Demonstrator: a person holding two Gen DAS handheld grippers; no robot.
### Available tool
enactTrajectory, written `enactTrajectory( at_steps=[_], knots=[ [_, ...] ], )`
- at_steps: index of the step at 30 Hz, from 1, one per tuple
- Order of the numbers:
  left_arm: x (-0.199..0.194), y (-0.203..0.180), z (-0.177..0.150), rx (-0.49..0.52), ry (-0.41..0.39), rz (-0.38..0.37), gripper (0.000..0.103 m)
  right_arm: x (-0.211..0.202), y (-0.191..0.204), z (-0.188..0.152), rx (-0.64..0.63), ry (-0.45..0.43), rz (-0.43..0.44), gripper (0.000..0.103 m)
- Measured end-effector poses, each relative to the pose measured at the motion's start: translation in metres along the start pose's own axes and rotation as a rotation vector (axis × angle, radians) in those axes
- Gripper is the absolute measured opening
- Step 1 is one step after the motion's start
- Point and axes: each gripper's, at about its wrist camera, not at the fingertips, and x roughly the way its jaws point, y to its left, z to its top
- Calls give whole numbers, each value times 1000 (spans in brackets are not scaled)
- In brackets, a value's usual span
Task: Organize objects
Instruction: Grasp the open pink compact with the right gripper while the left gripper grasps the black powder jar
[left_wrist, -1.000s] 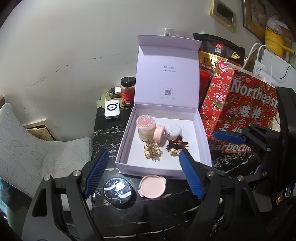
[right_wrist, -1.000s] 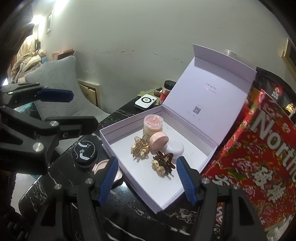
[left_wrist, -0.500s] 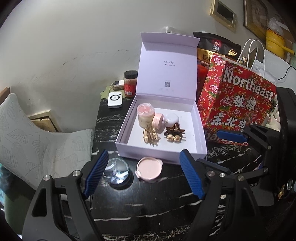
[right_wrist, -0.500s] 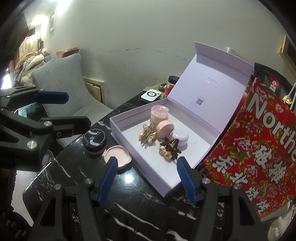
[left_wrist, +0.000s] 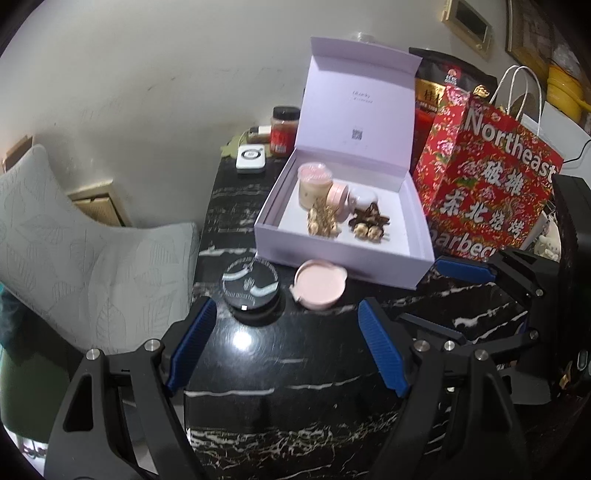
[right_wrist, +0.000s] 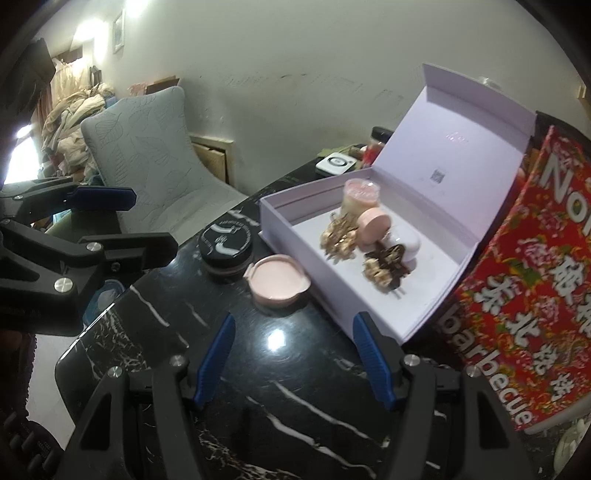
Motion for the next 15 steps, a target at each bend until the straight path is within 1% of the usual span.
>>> enactTrajectory(
  at_steps=[6, 15],
  knots=[
    [7, 13, -19, -26, 32, 4, 79, 18, 16, -8, -11, 35, 29, 67],
    [24, 33, -38, -56, 83, 10, 79, 46, 31, -15, -20, 83, 51, 67]
  ],
)
